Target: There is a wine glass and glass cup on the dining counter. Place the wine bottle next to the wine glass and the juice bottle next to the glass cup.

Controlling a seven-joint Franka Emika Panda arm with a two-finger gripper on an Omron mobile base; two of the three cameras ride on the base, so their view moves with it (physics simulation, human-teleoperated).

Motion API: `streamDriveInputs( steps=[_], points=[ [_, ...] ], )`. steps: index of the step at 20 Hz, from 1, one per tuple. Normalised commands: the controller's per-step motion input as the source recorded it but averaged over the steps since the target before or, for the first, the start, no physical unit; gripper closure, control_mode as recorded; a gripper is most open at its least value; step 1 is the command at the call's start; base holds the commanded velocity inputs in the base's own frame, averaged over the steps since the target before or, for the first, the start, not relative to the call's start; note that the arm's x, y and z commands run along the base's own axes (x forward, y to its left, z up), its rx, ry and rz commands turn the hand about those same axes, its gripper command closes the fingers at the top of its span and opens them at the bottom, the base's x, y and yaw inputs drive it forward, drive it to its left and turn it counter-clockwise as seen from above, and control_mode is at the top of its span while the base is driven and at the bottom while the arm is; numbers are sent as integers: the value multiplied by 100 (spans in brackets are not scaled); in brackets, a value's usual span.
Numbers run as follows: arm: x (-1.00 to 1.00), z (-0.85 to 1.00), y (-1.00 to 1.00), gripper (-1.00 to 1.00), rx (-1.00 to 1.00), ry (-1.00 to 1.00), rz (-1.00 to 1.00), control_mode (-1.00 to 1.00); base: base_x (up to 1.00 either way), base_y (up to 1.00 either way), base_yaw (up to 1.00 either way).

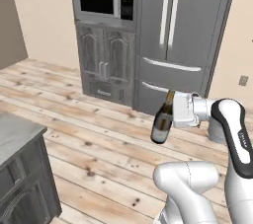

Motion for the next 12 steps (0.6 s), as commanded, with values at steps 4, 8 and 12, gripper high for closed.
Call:
streamDriveInputs(
  steps=[4,8,12],
  points=[
    [0,0,0,100,0,0,0,100,63,0,43],
    [0,0,0,100,0,0,0,100,57,0,46],
    [0,0,0,100,0,0,0,100,67,0,32]
  ],
)
